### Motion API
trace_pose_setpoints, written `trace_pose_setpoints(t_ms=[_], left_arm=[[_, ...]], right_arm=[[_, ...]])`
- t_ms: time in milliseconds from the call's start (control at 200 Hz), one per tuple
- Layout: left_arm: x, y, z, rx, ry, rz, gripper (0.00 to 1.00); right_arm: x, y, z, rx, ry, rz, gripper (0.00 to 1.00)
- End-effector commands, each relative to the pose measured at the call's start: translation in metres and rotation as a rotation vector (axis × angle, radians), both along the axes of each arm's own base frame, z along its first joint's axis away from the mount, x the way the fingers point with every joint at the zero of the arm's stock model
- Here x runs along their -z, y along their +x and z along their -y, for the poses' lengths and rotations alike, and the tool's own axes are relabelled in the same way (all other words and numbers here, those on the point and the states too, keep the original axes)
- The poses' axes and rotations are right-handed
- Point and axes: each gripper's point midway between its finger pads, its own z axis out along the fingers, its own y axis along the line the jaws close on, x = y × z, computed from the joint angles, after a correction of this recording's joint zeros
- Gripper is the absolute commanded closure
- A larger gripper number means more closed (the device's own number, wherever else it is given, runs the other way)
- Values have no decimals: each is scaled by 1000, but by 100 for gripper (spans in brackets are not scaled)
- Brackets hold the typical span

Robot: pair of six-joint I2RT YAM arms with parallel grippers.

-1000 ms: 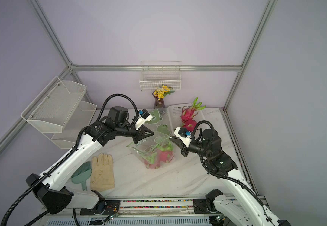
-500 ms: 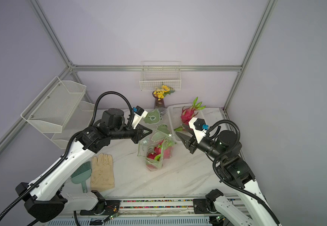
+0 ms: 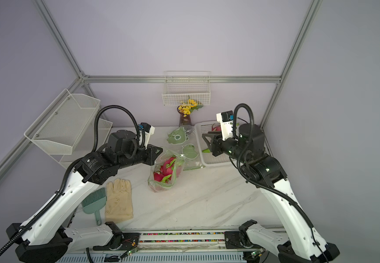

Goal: Open the zip-top bag and take out the dragon fruit
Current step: Open the zipper of the food storage bag at the center of the board.

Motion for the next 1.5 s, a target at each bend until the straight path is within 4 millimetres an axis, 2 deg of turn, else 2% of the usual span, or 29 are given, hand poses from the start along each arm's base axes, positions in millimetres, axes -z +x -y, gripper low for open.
trace_pose_setpoints(t_ms=[0, 65, 165, 355, 440, 585, 655, 680, 920, 1010, 1195, 1340, 1495], left_arm=[[-14, 11, -19, -159, -46, 29, 100], [-7, 14, -20, -192, -52, 3, 100], [-2, 19, -3, -152, -92, -21, 100], [0, 27, 22, -93, -195, -34, 100], [2, 30, 28, -89, -220, -38, 100], [3, 33, 34, -88, -296, -36, 100], [2, 34, 36, -80, -317, -36, 100], [3, 34, 37, -78, -316, -38, 100], [-7, 33, 44, -28, -350, -27, 100], [-11, 31, 46, -11, -354, -19, 100], [-12, 29, 47, 13, -350, -18, 100], [-13, 29, 46, 16, -349, -15, 100], [-14, 27, 48, 32, -355, -15, 100]], right_arm=[[8, -14, -24, -96, 92, -158, 68], [4, -20, -41, -138, 104, -153, 69], [0, -27, -59, -193, 96, -163, 69], [14, -41, -93, -269, 43, -194, 70], [28, -45, -109, -300, 22, -217, 71], [64, -40, -123, -295, -41, -275, 76], [74, -43, -128, -311, -69, -284, 77], [88, -40, -132, -313, -96, -309, 77], [137, -29, -119, -235, -235, -343, 76], [150, -24, -111, -196, -282, -347, 75], [154, -15, -90, -84, -354, -333, 70], [152, -15, -77, -38, -398, -327, 64], [160, -15, -65, -12, -450, -318, 58]])
